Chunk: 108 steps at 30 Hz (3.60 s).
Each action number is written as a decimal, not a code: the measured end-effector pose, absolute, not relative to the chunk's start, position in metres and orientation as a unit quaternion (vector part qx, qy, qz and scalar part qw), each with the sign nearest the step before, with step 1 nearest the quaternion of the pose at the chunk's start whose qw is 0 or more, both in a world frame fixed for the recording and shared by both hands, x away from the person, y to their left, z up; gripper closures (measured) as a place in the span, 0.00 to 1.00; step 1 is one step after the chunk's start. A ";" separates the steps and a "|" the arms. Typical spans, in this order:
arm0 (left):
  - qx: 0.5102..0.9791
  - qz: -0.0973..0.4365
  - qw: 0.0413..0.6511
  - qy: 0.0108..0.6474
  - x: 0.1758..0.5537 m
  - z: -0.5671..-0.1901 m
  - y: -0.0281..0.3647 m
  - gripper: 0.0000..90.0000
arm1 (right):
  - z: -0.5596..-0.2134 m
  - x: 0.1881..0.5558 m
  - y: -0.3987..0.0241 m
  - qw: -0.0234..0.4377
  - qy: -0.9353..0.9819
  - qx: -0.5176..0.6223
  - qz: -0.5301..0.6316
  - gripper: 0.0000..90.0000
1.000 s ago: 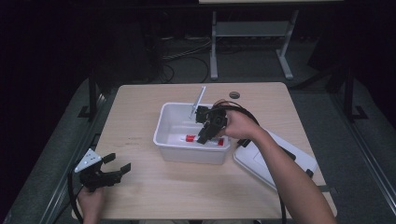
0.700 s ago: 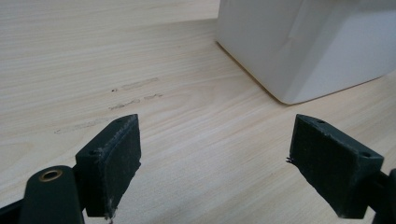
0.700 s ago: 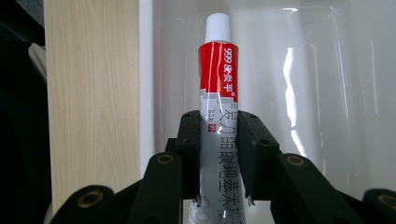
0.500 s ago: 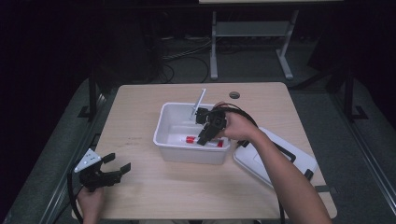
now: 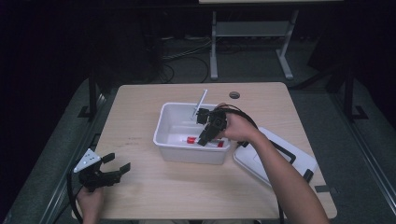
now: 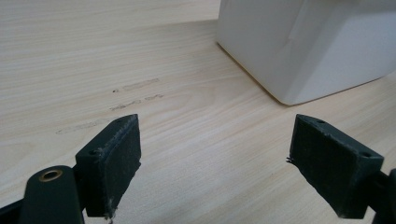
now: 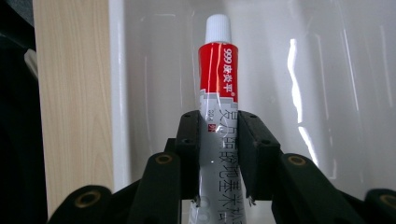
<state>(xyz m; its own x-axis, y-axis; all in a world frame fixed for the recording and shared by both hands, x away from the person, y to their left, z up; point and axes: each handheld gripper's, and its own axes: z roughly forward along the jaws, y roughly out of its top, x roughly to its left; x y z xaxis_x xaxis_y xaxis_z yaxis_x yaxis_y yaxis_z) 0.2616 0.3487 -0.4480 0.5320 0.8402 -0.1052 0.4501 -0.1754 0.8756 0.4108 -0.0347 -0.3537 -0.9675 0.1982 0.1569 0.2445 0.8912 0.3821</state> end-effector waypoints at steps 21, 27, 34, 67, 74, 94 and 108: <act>0.741 0.207 0.468 0.435 0.262 -0.448 0.346 0.18 | -0.321 0.406 -0.056 0.047 -0.962 -0.131 -0.236 0.66; 0.741 0.206 0.468 0.434 0.262 -0.448 0.346 0.18 | -0.311 0.403 -0.064 0.038 -0.962 -0.137 -0.234 0.65; 0.741 0.207 0.468 0.435 0.262 -0.448 0.346 0.18 | -0.298 0.399 -0.079 0.021 -0.960 -0.146 -0.237 0.63; 0.744 0.210 0.462 0.435 0.262 -0.449 0.344 0.18 | -0.303 0.381 -0.191 -0.011 -0.938 -0.246 -0.244 0.51; 0.743 0.211 0.462 0.436 0.262 -0.449 0.345 0.18 | -0.316 0.376 -0.214 -0.010 -0.933 -0.272 -0.238 0.50; 0.745 0.213 0.457 0.436 0.261 -0.449 0.344 0.18 | -0.352 0.373 -0.260 0.001 -0.917 -0.322 -0.233 0.51; 0.746 0.214 0.456 0.436 0.261 -0.449 0.344 0.18 | -0.379 0.374 -0.286 0.007 -0.904 -0.355 -0.238 0.56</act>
